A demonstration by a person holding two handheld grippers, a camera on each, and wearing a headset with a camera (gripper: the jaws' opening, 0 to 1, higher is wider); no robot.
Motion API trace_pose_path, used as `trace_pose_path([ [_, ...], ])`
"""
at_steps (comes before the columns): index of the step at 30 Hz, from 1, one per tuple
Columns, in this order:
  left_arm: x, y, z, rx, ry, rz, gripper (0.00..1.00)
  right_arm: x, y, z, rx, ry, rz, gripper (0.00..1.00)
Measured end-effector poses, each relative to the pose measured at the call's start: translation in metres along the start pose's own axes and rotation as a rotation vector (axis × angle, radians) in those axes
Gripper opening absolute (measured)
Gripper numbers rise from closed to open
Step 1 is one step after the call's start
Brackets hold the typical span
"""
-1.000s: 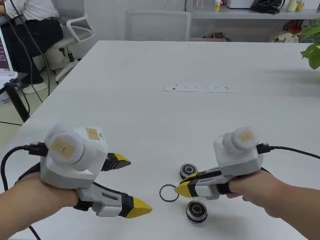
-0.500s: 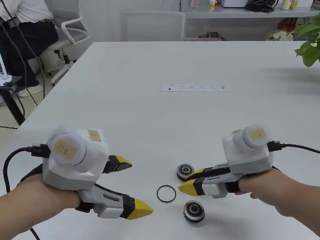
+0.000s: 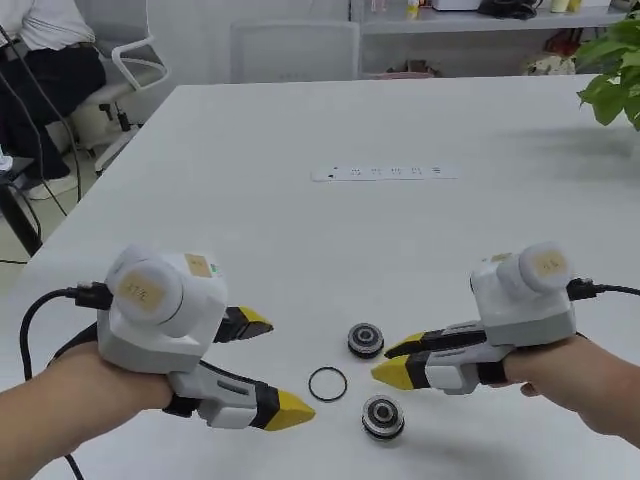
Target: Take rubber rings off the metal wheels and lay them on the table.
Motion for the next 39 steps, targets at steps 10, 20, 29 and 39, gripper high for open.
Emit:
trace_pose_path([
  [10,0.006,-0.016,-0.009,0.001,-0.008,0.034,0.64,0.002,0.014,0.012,0.007,0.001,-0.001,0.23],
  [20,0.012,-0.032,-0.013,-0.011,-0.022,0.072,0.61,-0.005,0.016,0.03,-0.026,0.046,-0.026,0.25],
  [29,0.024,-0.049,-0.013,-0.031,-0.036,0.117,0.57,-0.004,0.01,0.043,-0.06,0.124,-0.028,0.25],
  [39,0.032,-0.062,-0.008,-0.042,-0.022,0.153,0.5,-0.002,0.004,0.055,-0.101,0.205,-0.02,0.24],
])
Point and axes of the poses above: the centre of the closed fingertips' face, and the gripper's own axes: y roughly backward along the fingers, x roughly to its right, z roughly out of its underside, the point moved 4 cm from there along y, roughly backward along the fingers, and after that the axes turned 8 degrees about -y, right-handed, at the moved point
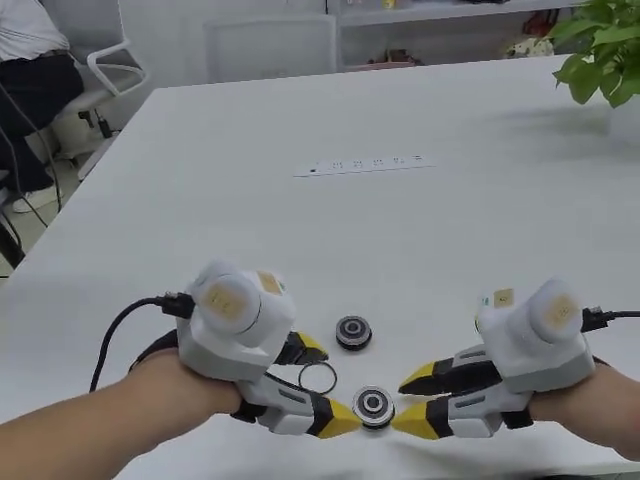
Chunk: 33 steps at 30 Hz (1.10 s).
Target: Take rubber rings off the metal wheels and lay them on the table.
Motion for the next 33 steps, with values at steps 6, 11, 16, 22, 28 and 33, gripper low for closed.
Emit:
trace_pose_path([
  [6,0.002,-0.006,0.002,-0.01,-0.002,0.013,0.46,-0.002,-0.003,0.0,-0.002,0.032,-0.005,0.23],
  [11,0.006,-0.013,0.002,-0.02,-0.01,0.03,0.42,0.0,-0.005,-0.002,0.002,0.041,-0.001,0.23],
  [16,0.006,-0.016,0.001,-0.015,-0.011,0.034,0.37,0.001,-0.006,-0.001,0.0,0.048,-0.001,0.22],
  [22,0.005,-0.02,-0.002,-0.001,-0.001,0.043,0.32,0.0,-0.007,-0.001,-0.004,0.061,-0.005,0.21],
  [28,0.008,-0.027,-0.002,-0.004,-0.005,0.058,0.26,0.002,-0.008,0.0,-0.007,0.063,-0.004,0.21],
  [33,0.01,-0.03,-0.002,-0.009,-0.018,0.063,0.24,0.002,-0.008,0.0,-0.006,0.064,-0.004,0.21],
])
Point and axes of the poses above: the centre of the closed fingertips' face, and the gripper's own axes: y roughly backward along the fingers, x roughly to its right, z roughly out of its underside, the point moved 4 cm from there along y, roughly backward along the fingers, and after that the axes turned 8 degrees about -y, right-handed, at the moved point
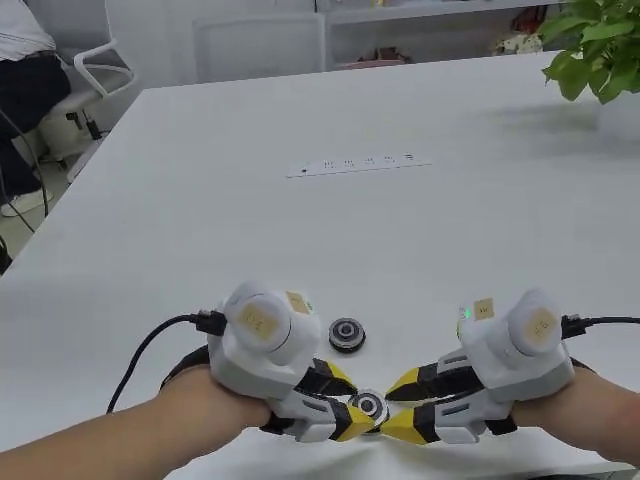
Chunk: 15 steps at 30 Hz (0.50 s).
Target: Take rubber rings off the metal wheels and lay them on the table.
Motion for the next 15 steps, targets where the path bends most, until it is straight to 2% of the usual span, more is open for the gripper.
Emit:
trace_pose_path([
  [8,0.0015,-0.004,-0.0007,-0.004,-0.042,-0.016,0.18,-0.0002,-0.0003,0.0001,0.004,0.008,-0.002,0.2],
  [11,0.0005,-0.0045,-0.0003,-0.009,-0.106,-0.038,0.16,-0.0002,-0.0012,0.0004,0.006,0.009,-0.007,0.19],
  [15,-0.0001,-0.0038,-0.0003,-0.003,-0.102,-0.047,0.15,-0.0006,-0.0018,0.0005,0.008,0.007,-0.011,0.18],
])
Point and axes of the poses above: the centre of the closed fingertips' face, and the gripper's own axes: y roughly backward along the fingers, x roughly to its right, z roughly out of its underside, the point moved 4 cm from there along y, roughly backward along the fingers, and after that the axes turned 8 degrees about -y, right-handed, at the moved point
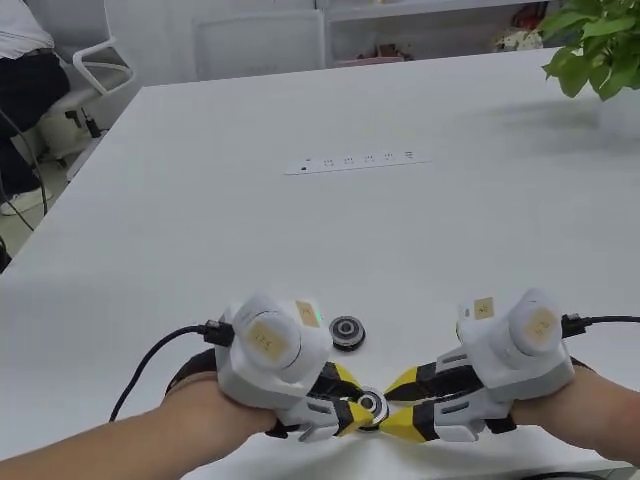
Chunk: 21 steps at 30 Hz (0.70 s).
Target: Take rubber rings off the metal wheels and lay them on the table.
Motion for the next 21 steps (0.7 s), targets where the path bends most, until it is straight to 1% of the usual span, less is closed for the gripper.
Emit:
trace_pose_path([
  [1,0.0004,-0.0001,-0.0002,0.003,-0.019,-0.004,0.14,-0.0005,-0.0004,0.0003,0.0,-0.006,-0.005,0.17],
  [3,0.0006,-0.0003,0.0005,0.002,-0.035,-0.008,0.14,-0.0005,-0.0008,0.0008,0.003,-0.016,-0.006,0.16],
  [8,0.0006,0.0001,0.001,0.011,-0.042,-0.016,0.14,-0.0008,-0.0003,0.0017,0.001,-0.03,-0.004,0.15],
  [9,0.0009,0.0003,0.0009,0.013,-0.041,-0.017,0.14,-0.0002,0.0001,0.002,-0.003,-0.028,-0.001,0.14],
  [10,0.0009,0.0005,0.0008,0.014,-0.042,-0.018,0.14,0.0005,0.0004,0.0022,-0.005,-0.026,0.005,0.1],
  [12,0.0007,0.0003,0.0007,0.013,-0.043,-0.02,0.14,0.0027,0.0007,0.0034,-0.007,-0.057,0.01,0.06],
  [13,0.0006,0.0002,0.0008,0.013,-0.044,-0.021,0.14,0.0026,0.0,0.0034,-0.004,-0.06,0.008,0.05],
  [17,0.0008,0.0002,0.0008,0.012,-0.047,-0.027,0.14,0.0039,-0.0002,0.0023,0.001,-0.082,0.012,0.04],
  [21,0.0011,0.0003,0.001,0.011,-0.048,-0.034,0.14,0.0046,0.0003,0.003,0.008,-0.137,0.011,0.01],
])
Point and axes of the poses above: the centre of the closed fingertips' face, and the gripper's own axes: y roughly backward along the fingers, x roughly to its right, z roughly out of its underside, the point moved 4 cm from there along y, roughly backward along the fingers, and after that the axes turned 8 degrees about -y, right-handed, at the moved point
